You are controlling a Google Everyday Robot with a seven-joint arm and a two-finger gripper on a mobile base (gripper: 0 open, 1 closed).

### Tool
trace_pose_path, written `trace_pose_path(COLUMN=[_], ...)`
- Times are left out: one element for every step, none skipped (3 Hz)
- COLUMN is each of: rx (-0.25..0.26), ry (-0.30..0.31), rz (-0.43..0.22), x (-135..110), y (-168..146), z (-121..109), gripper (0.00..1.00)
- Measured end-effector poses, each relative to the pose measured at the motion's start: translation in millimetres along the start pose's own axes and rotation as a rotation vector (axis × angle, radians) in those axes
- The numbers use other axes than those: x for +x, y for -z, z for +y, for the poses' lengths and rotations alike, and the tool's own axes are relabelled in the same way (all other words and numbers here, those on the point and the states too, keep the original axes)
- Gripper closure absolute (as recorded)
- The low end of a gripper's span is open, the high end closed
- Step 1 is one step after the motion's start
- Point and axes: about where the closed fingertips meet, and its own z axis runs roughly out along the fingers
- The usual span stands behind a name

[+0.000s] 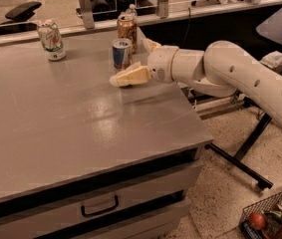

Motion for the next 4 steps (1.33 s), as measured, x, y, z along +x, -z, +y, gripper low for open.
trace_pose_path(rx=[-0.034,-0.065,-0.083,-0.074], ry=[-0.006,-0.002,0.022,0.163], rz=[-0.029,-0.052,-0.052,-0.070], x=[-5.7,-9.8,-10.3,-19.1], y=[-18.9,-30.5,-35.3,-32.3], z=[8.0,14.4,20.4,25.1], gripper=[0.16,0.39,0.63,0.87])
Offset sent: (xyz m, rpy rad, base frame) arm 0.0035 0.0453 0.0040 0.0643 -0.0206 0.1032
